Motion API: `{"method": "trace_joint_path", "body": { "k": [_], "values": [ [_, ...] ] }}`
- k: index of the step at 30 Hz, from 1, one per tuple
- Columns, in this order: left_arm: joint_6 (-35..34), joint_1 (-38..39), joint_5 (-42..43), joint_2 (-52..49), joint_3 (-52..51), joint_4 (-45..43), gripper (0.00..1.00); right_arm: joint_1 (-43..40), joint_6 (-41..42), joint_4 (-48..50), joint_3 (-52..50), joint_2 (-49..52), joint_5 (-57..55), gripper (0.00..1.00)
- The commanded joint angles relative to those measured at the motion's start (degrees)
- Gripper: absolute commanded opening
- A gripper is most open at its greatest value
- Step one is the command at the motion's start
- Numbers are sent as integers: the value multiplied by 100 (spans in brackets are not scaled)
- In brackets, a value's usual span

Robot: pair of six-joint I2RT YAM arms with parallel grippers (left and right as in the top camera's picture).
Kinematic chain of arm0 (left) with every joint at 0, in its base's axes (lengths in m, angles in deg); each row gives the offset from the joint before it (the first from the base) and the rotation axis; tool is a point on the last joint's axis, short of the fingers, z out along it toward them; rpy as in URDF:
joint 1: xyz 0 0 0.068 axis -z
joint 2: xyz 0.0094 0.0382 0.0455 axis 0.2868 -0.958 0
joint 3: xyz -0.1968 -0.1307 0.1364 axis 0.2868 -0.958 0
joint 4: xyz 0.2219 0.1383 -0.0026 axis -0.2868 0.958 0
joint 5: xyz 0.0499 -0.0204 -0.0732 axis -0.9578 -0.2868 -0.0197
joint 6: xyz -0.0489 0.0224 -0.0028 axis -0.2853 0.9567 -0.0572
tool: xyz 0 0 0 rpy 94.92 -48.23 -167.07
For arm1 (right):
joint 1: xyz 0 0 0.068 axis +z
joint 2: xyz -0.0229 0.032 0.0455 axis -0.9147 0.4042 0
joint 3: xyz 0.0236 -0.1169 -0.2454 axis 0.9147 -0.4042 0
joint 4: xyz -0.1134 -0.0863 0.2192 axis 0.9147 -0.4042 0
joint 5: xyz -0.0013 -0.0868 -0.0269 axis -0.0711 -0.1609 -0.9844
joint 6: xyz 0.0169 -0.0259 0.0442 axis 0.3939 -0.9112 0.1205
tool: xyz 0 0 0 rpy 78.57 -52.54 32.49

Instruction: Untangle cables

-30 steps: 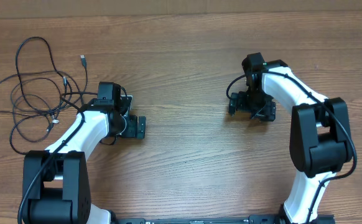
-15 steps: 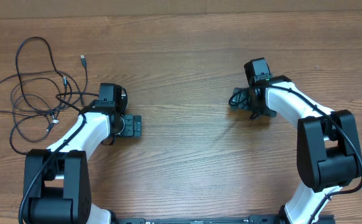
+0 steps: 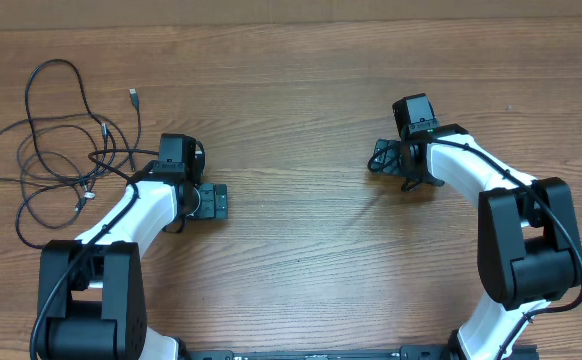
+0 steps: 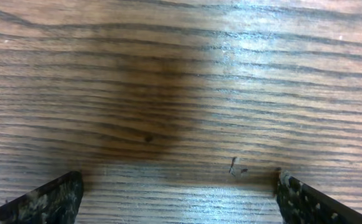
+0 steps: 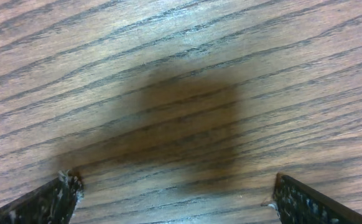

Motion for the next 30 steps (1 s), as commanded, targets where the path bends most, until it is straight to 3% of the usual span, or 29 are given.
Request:
{"method": "trace_joint_path", "body": {
  "k": [1, 30],
  "values": [
    [-197, -66, 140, -592, -590, 103, 100, -59, 50, -114, -756, 968, 490, 100],
    [-197, -66, 140, -590, -590, 105, 100, -59, 50, 1947, -754, 968, 490, 100]
  ]
}}
